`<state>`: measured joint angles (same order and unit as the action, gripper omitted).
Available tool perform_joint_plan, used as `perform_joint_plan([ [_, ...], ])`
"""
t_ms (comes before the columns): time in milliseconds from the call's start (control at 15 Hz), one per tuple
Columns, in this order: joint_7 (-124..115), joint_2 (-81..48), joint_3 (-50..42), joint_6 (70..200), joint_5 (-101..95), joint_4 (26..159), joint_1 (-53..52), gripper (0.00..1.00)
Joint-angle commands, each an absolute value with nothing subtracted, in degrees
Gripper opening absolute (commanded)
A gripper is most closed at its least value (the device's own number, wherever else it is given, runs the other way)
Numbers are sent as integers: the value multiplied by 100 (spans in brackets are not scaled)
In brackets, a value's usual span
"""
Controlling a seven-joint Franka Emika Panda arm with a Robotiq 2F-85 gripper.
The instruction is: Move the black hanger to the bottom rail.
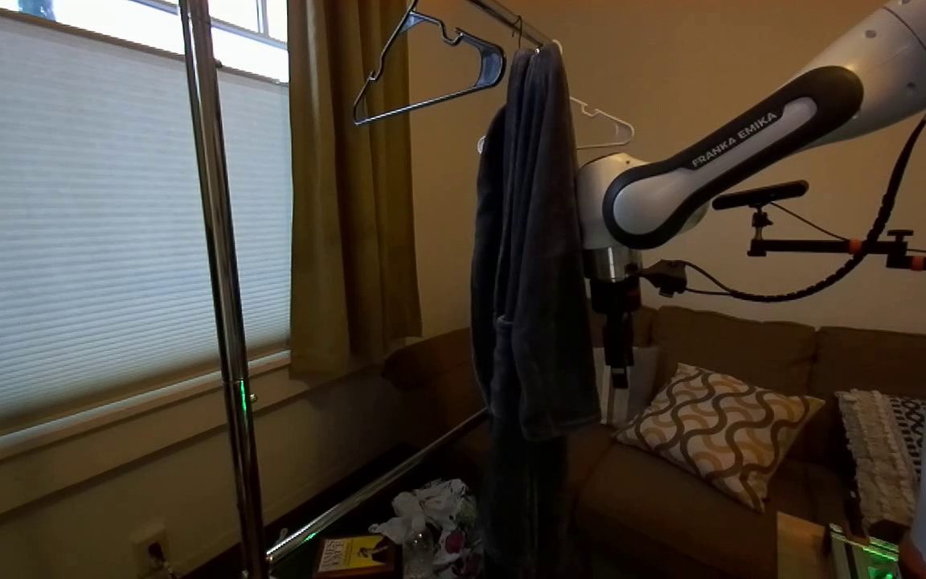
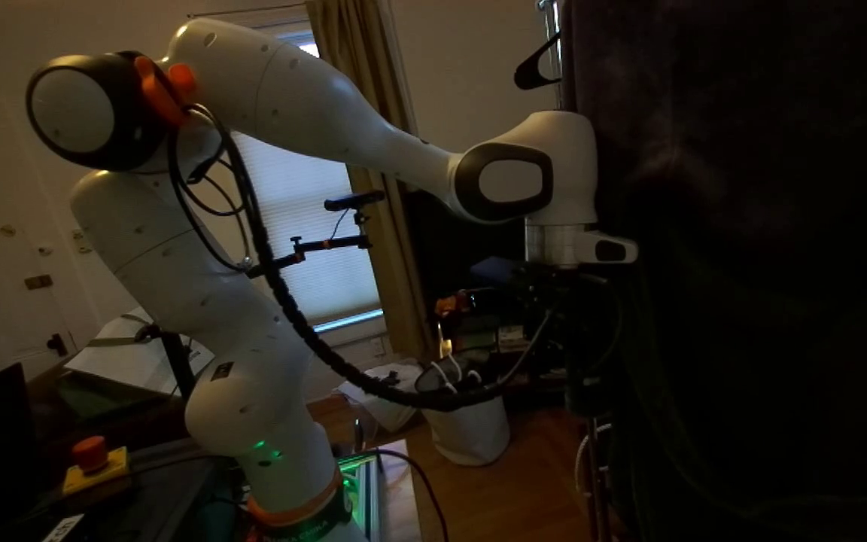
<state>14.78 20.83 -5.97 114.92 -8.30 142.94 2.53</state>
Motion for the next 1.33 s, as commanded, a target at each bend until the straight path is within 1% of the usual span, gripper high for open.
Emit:
perform_joint_plan([
  [0,1017,2155,-465,11438,-912,14292,320,100],
  [133,308,2434,-243,11459,-1015,14394,343,100],
  [400,-381,3118,176,11390,-839,14568,122,100],
  [800,-218,4096,326,11088,-617,14389,-188,100],
  [933,-250,4270,458,11116,-619,14292,-315,100],
  [1000,-282,3992,375,11217,-705,14250,-186,100],
  [1267,-283,4210,481,11214,-694,14236,-285,100],
])
